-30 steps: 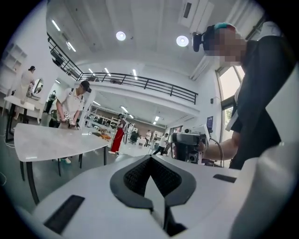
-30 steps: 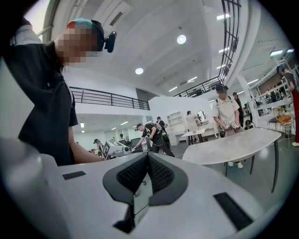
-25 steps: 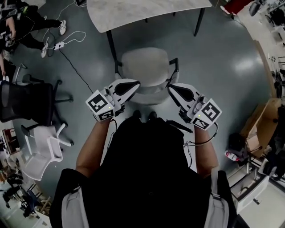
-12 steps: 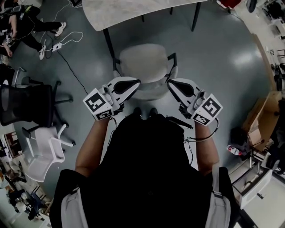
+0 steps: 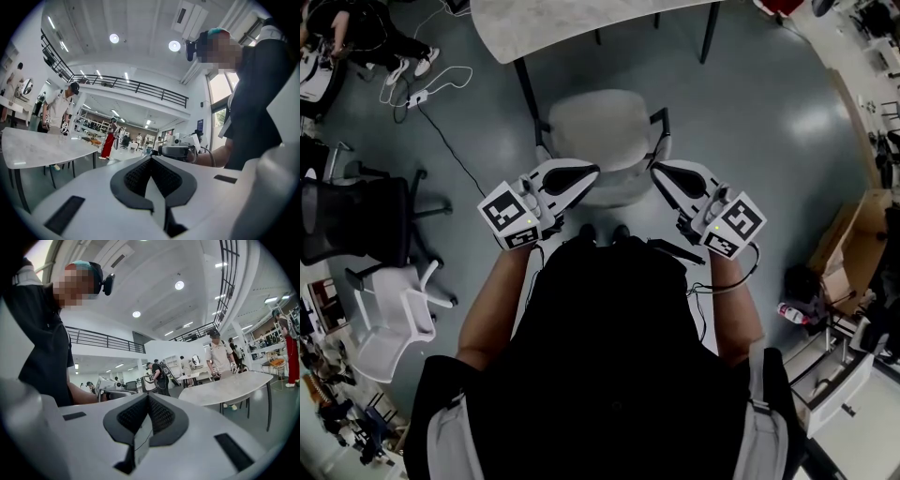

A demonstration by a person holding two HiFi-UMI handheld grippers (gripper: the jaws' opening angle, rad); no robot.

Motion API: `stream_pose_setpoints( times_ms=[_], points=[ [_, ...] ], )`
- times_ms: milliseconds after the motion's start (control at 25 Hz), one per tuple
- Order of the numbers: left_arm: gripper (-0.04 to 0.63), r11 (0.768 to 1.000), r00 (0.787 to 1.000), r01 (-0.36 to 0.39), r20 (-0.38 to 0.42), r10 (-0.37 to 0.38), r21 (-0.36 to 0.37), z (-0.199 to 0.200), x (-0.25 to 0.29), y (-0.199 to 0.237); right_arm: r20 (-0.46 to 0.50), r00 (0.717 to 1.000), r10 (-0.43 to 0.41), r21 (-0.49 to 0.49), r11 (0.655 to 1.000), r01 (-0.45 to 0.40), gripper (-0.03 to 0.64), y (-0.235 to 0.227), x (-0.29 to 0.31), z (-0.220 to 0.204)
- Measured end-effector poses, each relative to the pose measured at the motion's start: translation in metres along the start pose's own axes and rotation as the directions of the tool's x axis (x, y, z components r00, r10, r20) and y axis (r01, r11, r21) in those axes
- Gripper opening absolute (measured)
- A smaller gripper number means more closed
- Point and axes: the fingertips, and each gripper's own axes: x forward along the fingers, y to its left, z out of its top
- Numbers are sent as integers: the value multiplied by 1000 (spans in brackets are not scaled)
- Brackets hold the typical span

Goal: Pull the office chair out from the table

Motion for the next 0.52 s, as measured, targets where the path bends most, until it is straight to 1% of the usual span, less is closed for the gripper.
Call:
stream_pose_setpoints(
  times_ms=[280,520],
  points=[
    [12,1000,1000,-7,-22,7,-14,-9,1,-1,-4,1000,-6,-6,1000,6,18,0,2,-2],
    [12,1000,999,6,-35,-7,-20,-14,8,-6,-8,1000,-15,-5,1000,15,18,-4,-4,-5]
  ],
)
